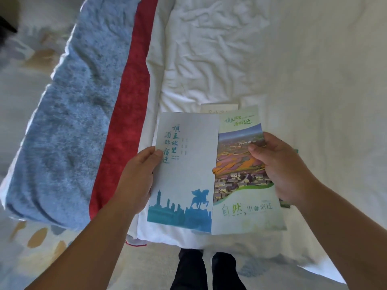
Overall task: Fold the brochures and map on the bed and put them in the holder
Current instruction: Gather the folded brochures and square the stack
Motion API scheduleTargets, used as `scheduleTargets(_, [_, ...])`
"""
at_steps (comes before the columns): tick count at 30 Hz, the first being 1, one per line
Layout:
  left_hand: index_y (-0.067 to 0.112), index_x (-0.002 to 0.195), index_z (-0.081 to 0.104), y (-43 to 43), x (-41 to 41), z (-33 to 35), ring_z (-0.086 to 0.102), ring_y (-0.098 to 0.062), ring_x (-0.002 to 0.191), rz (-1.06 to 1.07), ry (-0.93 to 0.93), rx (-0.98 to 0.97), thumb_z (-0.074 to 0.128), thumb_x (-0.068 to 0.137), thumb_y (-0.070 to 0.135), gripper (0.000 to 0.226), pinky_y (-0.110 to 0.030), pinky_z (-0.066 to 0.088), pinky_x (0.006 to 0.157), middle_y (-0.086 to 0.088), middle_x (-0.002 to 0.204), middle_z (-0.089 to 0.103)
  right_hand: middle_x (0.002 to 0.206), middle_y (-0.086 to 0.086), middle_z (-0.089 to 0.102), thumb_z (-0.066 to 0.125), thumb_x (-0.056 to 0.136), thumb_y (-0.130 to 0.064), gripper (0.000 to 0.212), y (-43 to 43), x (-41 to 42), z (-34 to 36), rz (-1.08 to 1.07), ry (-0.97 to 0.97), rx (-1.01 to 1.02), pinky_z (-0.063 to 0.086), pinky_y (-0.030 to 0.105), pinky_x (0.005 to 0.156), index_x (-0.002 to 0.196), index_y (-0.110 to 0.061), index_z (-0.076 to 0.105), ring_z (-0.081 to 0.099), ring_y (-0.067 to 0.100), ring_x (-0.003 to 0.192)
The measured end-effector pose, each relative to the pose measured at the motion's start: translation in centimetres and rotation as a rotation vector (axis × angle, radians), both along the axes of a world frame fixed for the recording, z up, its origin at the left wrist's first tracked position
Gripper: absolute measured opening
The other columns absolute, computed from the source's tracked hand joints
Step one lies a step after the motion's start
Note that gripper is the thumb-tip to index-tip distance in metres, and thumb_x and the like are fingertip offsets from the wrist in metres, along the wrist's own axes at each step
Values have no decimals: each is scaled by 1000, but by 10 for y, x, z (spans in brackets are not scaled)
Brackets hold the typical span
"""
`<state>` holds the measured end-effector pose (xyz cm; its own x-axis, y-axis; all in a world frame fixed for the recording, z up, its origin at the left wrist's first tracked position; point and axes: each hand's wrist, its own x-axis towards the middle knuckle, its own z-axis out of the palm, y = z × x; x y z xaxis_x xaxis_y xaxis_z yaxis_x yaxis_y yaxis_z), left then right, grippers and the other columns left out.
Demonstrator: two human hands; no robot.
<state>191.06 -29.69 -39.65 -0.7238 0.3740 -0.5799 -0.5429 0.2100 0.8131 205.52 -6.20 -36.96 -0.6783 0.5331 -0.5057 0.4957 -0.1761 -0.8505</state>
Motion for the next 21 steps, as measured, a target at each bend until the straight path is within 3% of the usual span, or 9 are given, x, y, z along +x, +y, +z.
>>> scheduleTargets(6, [32, 90, 75, 20, -15, 89, 72, -15, 92, -35, 142, 61, 54, 98, 23, 25, -26, 58, 70, 1, 104, 75, 86, 25, 56, 58, 86, -25, 15, 10, -12, 85, -18, 128, -22, 40, 47, 71, 89, -33, 70, 50, 31, 78])
scheduleTargets(9, [32, 91, 75, 29, -18, 126, 72, -19, 95, -45, 202, 77, 53, 98, 23, 24, -34, 57, 75, 0, 106, 74, 86, 18, 56, 57, 93, -17, 21, 17, -13, 114, -46, 178, -46, 40, 50, 73, 86, -32, 71, 49, 31, 81])
scheduleTargets(13, [28, 92, 75, 35, -18, 166, 71, -24, 97, -56, 257, 94, 53, 99, 22, 24, -40, 56, 81, -4, 106, 74, 96, 21, 62, 57, 96, -15, 23, 25, -7, 148, -69, 235, -68, 47, 66, 90, 89, -30, 73, 61, 37, 87])
scheduleTargets(18, [28, 92, 75, 44, -15, 207, 73, -24, 91, -66, 312, 139, 56, 98, 25, 21, -38, 58, 75, -5, 103, 75, 107, 27, 67, 55, 98, -13, 25, 29, 5, 184, -118, 326, -62, 51, 67, 85, 87, -28, 72, 67, 48, 95])
scheduleTargets(21, [26, 90, 75, 49, -13, 230, 73, -26, 88, -83, 332, 173, 55, 98, 25, 21, -34, 59, 67, -7, 102, 75, 103, 24, 70, 53, 99, -13, 22, 34, 13, 202, -154, 379, -59, 51, 67, 84, 92, -23, 71, 68, 47, 93])
